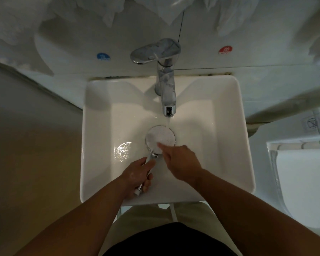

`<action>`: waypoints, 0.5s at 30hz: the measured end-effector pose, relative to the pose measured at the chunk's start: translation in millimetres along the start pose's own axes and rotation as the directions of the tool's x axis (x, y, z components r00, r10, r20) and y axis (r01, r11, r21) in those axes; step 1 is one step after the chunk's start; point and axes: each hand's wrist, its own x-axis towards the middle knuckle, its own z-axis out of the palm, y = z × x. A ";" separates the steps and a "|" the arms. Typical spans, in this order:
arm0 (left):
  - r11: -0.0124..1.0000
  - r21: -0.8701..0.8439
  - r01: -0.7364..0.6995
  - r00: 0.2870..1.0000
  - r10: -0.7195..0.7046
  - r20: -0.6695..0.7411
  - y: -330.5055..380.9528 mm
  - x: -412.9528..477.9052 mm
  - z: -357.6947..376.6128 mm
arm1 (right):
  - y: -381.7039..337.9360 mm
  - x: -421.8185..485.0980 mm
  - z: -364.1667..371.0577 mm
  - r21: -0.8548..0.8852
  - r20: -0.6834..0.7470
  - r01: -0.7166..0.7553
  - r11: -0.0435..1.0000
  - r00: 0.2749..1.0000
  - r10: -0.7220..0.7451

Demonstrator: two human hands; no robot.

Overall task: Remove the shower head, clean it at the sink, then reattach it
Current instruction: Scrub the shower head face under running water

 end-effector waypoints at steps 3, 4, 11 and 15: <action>1.000 0.013 -0.009 1.000 0.009 0.000 0.3 -0.3 0.1 | 15.9 -2.3 -0.5 -0.025 0.007 0.075 0.997 0.997 -0.075; 1.000 0.009 -0.009 1.000 0.009 -0.001 0.3 -0.1 0.4 | 26.6 0.2 -4.2 -0.030 -0.038 0.043 0.999 0.998 -0.044; 1.000 -0.016 0.005 1.000 -0.005 0.010 1.1 -0.5 0.3 | 68.9 -24.8 -12.4 0.133 -0.242 -0.217 0.967 0.939 0.244; 0.999 -0.022 -0.030 0.998 0.031 0.048 6.2 -6.9 -1.8 | 81.6 -33.4 -13.1 -0.022 -0.228 -0.297 0.955 0.931 0.285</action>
